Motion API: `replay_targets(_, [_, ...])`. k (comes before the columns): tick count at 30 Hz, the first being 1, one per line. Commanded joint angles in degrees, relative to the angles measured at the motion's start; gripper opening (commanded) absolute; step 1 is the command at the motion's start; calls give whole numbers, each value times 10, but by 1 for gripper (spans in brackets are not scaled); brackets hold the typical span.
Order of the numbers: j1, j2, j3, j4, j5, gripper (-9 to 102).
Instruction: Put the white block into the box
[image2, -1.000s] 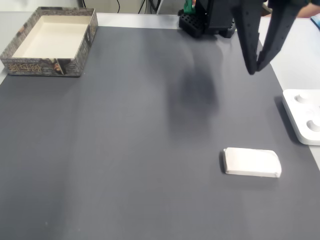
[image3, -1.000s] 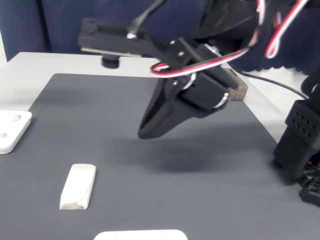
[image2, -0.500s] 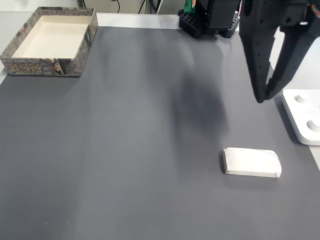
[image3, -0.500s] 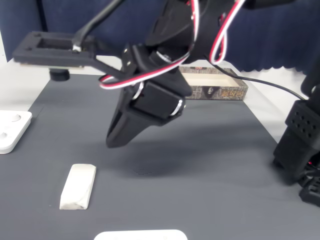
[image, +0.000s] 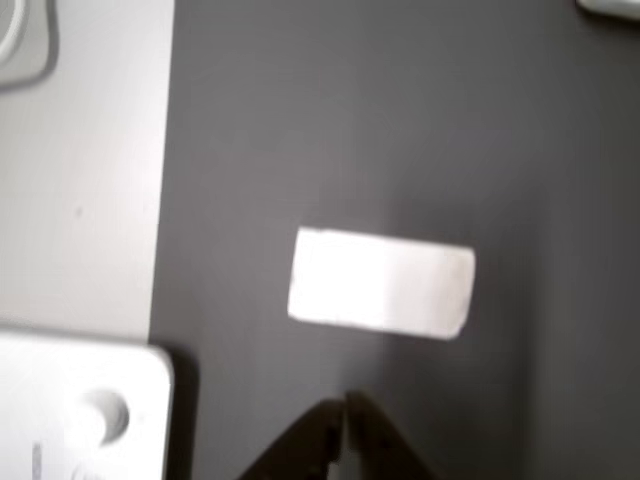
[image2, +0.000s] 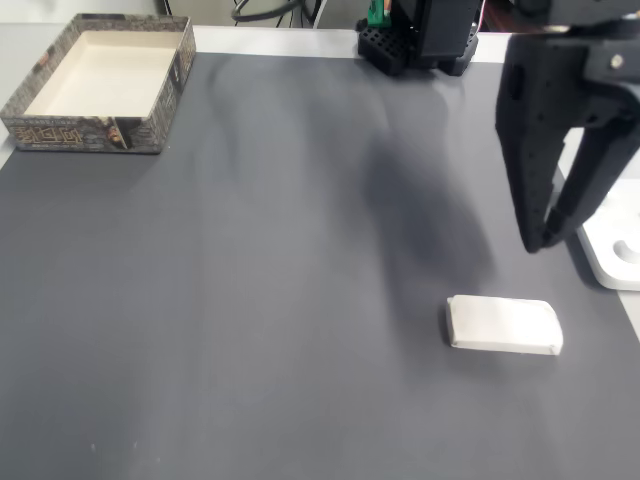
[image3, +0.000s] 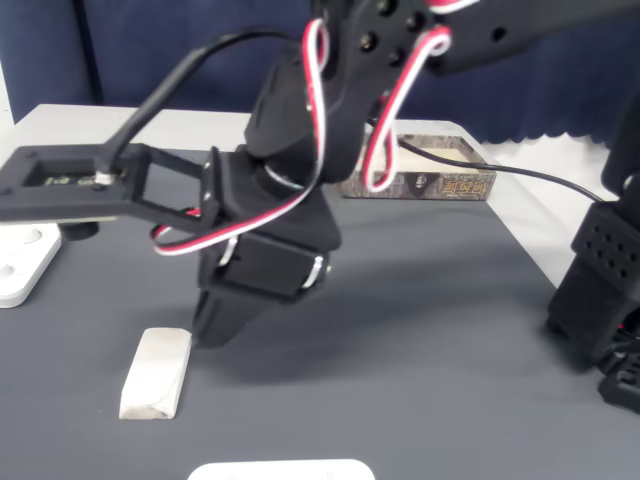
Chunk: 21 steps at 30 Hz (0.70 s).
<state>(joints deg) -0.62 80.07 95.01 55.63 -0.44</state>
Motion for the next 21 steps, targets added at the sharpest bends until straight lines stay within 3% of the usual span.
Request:
replay_targets(1, [2, -13, -78, -9, 3, -2])
replay_targets(21, [34, -152, -300, 162, 29, -2])
